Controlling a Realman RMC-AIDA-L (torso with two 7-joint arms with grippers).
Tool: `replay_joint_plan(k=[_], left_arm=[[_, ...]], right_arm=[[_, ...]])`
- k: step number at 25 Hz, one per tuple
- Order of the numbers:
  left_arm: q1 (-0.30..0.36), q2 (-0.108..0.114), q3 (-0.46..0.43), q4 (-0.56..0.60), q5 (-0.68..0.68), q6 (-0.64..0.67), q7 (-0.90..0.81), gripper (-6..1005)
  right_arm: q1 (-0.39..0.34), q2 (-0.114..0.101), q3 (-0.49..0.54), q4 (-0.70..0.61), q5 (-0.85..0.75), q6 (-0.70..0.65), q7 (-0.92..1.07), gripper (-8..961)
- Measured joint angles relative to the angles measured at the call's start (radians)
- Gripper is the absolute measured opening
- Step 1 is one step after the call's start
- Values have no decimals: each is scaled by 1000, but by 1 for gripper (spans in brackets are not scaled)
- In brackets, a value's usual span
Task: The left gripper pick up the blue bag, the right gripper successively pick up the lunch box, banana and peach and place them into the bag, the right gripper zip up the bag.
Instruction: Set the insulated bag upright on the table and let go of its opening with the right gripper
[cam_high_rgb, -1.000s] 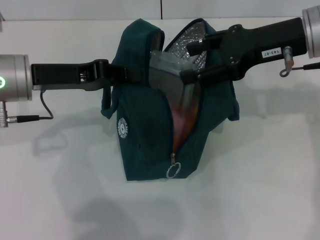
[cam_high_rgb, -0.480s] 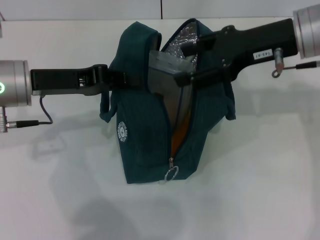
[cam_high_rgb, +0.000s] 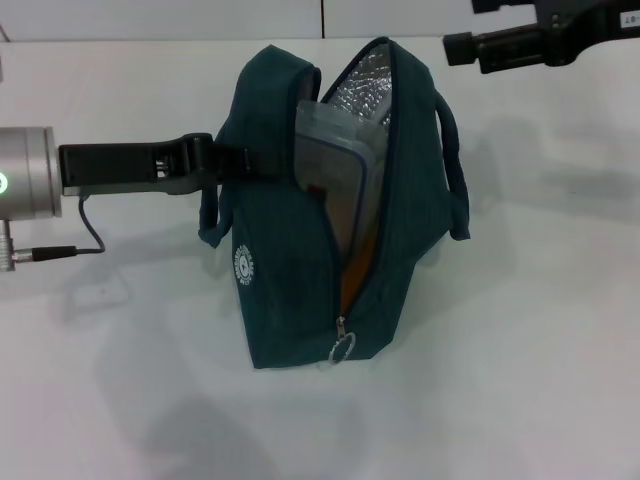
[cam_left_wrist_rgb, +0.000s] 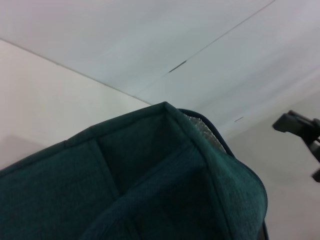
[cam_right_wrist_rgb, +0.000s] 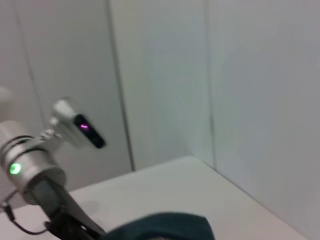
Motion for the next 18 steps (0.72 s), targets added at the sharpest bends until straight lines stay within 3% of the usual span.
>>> replay_joint_plan(k=[3, 9, 18], left_arm=[[-6, 0, 1, -17, -9, 0, 11, 46], [-10, 3, 1, -34, -15, -1, 23, 46], [-2, 2, 0, -36, -15, -4, 35, 46]], right_arm=[[13, -8, 2, 3, -59, 3, 73, 791], [99, 2, -6, 24, -199, -4, 217, 789], [186, 45, -19, 170, -288, 39, 237, 781]])
